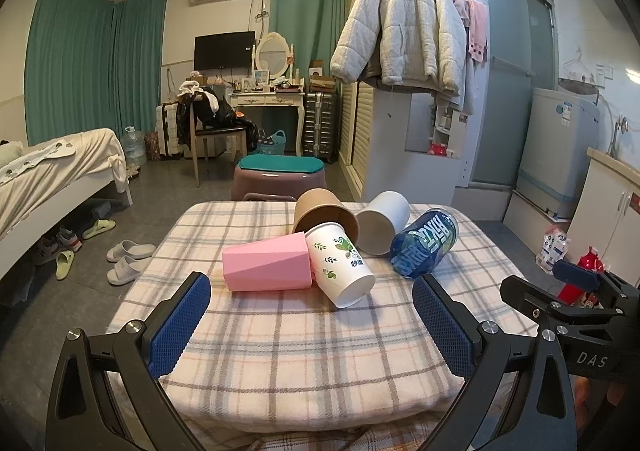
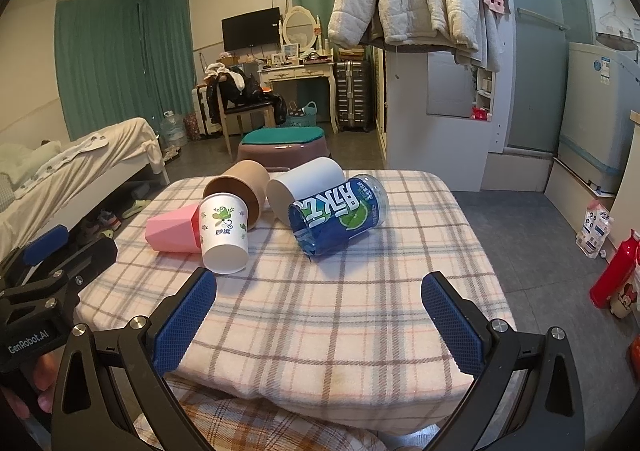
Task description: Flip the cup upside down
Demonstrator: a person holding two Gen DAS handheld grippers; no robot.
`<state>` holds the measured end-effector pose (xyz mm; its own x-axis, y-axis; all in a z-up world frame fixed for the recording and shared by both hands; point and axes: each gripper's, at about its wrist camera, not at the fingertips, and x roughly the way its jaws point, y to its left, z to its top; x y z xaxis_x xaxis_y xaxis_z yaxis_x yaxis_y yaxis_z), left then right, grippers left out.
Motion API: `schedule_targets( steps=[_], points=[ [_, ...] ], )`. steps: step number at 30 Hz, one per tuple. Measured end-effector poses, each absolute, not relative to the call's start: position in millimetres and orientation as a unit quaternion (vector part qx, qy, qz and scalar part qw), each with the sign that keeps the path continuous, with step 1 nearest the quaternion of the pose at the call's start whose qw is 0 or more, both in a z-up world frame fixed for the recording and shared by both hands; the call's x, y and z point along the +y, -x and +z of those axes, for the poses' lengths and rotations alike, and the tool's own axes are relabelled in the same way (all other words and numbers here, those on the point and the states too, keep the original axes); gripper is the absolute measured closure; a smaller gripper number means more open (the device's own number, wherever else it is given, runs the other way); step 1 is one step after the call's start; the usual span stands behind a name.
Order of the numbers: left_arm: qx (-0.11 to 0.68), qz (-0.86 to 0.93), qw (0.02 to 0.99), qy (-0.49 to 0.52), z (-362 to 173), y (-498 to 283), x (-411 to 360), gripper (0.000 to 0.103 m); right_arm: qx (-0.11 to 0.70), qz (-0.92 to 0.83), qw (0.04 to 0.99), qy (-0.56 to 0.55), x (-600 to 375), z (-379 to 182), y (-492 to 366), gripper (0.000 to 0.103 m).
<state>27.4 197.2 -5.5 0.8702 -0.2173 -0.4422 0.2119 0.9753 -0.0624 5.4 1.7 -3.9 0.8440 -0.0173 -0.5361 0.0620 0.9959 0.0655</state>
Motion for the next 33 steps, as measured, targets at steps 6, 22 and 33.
schedule_targets(
  steps=[6, 22, 33],
  points=[
    [0.236, -0.107, 0.966, 0.007, -9.2, -47.6, 201.9, 0.000, 0.299, -0.028, 0.953, -0.043, -2.1, -4.5, -25.4, 0.000],
    [0.256, -0.114, 0.960, 0.018, -23.3, -130.6, 216.4, 0.000, 0.408, -0.091, 0.892, -0.171, -53.8, -19.1, -164.1, 0.000],
    [0.267, -0.131, 0.954, 0.038, -42.1, -163.4, 229.5, 0.000, 0.470, -0.090, 0.844, -0.241, -57.7, -57.6, -212.7, 0.002]
  ],
)
